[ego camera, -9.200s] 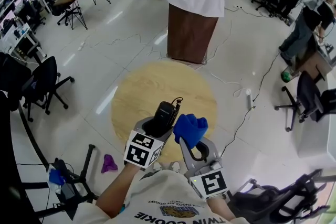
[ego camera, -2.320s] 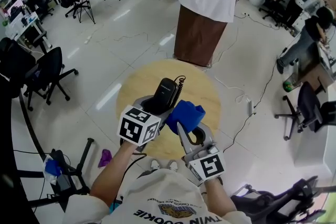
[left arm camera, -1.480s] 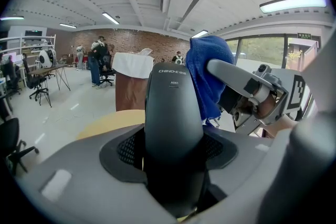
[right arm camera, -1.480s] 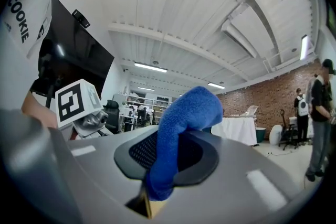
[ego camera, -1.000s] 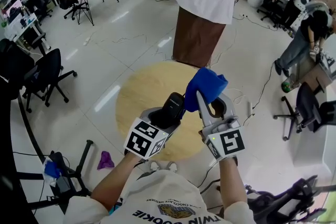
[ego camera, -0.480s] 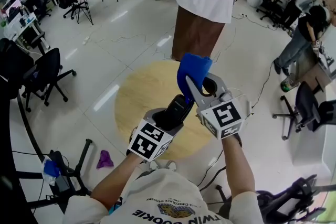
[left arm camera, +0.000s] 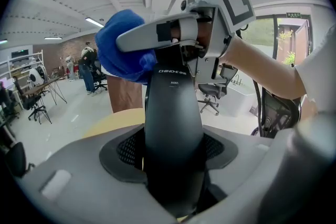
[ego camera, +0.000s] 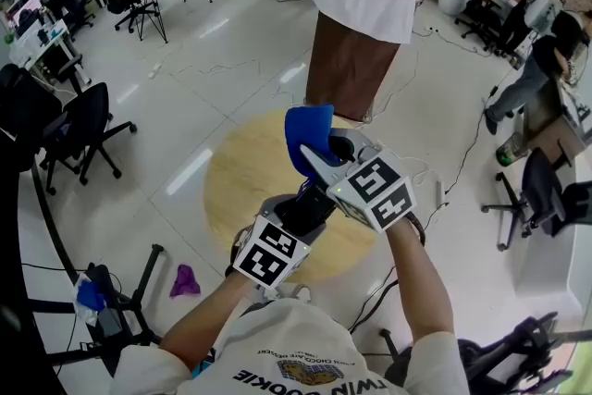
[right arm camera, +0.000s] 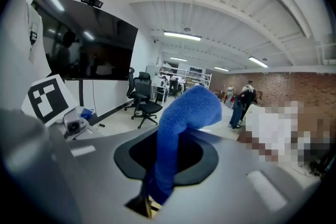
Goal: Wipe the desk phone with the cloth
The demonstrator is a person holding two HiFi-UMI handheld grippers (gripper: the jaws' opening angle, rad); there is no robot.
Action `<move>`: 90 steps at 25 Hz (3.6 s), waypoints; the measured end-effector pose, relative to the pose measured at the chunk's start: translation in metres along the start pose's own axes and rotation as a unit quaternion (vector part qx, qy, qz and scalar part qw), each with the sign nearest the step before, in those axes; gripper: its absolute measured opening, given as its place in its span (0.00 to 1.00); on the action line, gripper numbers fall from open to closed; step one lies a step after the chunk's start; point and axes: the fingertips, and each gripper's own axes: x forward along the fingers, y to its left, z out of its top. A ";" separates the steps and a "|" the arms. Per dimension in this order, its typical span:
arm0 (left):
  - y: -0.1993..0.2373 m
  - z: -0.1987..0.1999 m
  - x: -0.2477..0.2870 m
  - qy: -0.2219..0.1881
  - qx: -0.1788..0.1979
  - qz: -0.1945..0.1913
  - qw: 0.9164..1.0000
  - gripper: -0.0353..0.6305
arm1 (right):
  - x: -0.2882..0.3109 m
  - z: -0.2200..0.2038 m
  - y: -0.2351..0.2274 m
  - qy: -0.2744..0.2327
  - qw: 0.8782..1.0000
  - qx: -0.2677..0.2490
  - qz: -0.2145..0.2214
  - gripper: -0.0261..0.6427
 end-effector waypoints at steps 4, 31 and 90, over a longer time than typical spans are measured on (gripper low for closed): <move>-0.001 -0.001 0.002 0.007 0.016 0.005 1.000 0.45 | 0.011 -0.004 0.015 0.049 0.998 -0.020 0.020 0.13; 0.006 -0.012 0.002 0.012 0.009 0.013 1.000 0.45 | 0.013 0.014 0.026 0.053 0.998 -0.042 -0.002 0.13; 0.107 -0.207 0.129 0.198 -0.235 0.100 0.946 0.46 | -0.116 -0.137 0.065 -0.013 0.969 0.150 -0.196 0.13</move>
